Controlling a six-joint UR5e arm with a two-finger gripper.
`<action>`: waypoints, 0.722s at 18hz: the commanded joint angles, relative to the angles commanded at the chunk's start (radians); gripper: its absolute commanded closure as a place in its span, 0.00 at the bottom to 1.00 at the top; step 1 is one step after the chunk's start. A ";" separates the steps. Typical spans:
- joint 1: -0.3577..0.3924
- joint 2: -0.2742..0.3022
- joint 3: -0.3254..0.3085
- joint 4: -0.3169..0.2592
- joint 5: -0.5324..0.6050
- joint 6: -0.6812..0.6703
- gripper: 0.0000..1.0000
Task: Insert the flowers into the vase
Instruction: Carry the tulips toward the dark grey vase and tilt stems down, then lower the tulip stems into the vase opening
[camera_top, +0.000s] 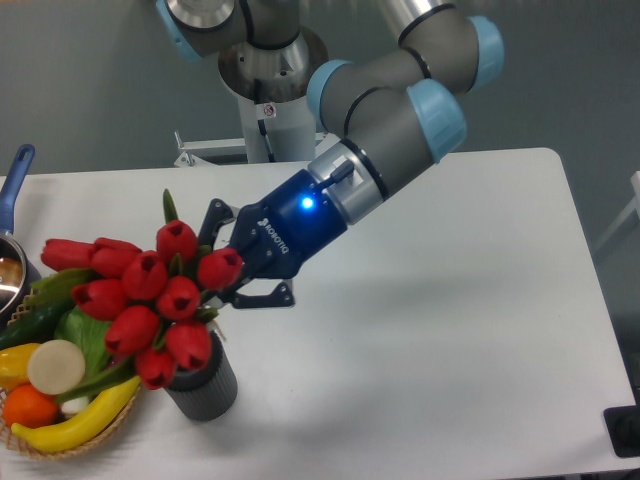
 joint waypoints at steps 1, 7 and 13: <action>-0.009 -0.006 0.003 0.000 -0.002 0.002 1.00; -0.023 -0.049 0.009 0.040 -0.003 0.005 1.00; -0.025 -0.086 0.003 0.067 -0.002 0.021 1.00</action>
